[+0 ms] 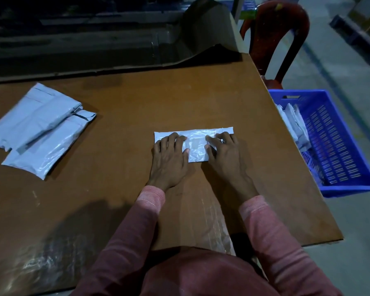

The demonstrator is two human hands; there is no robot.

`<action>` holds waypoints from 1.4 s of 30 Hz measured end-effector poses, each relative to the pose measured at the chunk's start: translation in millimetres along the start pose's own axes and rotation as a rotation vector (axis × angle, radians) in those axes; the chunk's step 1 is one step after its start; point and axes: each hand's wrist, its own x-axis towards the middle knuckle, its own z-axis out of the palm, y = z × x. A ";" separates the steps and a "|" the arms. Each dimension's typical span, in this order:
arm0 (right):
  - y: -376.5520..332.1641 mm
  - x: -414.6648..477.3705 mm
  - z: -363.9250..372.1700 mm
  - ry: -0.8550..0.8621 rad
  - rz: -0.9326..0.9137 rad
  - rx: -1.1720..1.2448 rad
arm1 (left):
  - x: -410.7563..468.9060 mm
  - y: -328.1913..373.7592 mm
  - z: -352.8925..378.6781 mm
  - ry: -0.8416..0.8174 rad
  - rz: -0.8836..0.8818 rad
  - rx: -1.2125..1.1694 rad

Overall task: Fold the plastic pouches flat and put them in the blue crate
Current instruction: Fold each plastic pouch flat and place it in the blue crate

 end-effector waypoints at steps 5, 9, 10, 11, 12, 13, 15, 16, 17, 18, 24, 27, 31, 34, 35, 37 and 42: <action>-25.7 -21.5 -5.5 0.004 0.001 0.053 | -22.4 8.2 -6.8 0.089 -0.010 -0.023; -22.5 -26.9 0.6 -0.025 -0.008 0.078 | -29.1 10.6 -9.2 0.072 -0.027 -0.010; -18.2 -20.9 0.0 -0.042 -0.025 0.094 | -25.0 8.8 -11.7 0.075 -0.016 -0.031; -14.4 -13.0 -2.2 -0.035 -0.037 0.124 | -19.8 6.9 -14.5 0.092 -0.006 -0.062; -9.8 -4.3 -4.7 -0.003 -0.044 0.160 | -14.5 5.0 -17.4 0.117 -0.002 -0.089; -4.8 3.8 -6.3 0.029 -0.049 0.184 | -9.1 2.8 -19.1 0.137 -0.003 -0.106; 3.2 14.4 -7.6 0.033 -0.063 0.170 | 0.5 -2.2 -20.6 0.135 -0.016 -0.120; 6.2 16.9 -6.5 0.002 -0.066 0.130 | 4.1 -4.3 -20.0 0.111 -0.023 -0.115; 8.6 18.4 -5.2 -0.035 -0.061 0.065 | 7.2 -6.6 -18.5 0.081 -0.027 -0.104; 11.0 18.4 -2.9 -0.064 -0.051 -0.012 | 8.9 -8.9 -16.5 0.054 -0.024 -0.093; 6.8 26.6 2.3 -0.072 -0.057 -0.078 | 16.6 -15.4 -16.9 0.056 -0.019 -0.065; 0.7 26.2 11.5 -0.087 -0.021 -0.095 | 16.6 -10.8 -10.4 0.038 -0.068 0.003; 5.2 17.3 17.4 -0.129 -0.071 -0.176 | 10.8 -9.7 0.5 -0.005 -0.086 0.081; 3.9 17.9 13.5 -0.172 -0.061 -0.144 | 10.6 -8.8 -1.7 -0.009 -0.085 0.072; 3.1 17.9 12.3 -0.179 -0.060 -0.141 | 10.9 -8.3 -2.5 -0.013 -0.082 0.067; 3.2 19.2 8.3 -0.209 -0.064 -0.116 | 11.7 -8.6 -4.9 -0.019 -0.078 0.039; 5.6 29.3 -6.1 -0.208 -0.102 -0.095 | 15.7 -23.8 -21.5 -0.064 -0.059 -0.059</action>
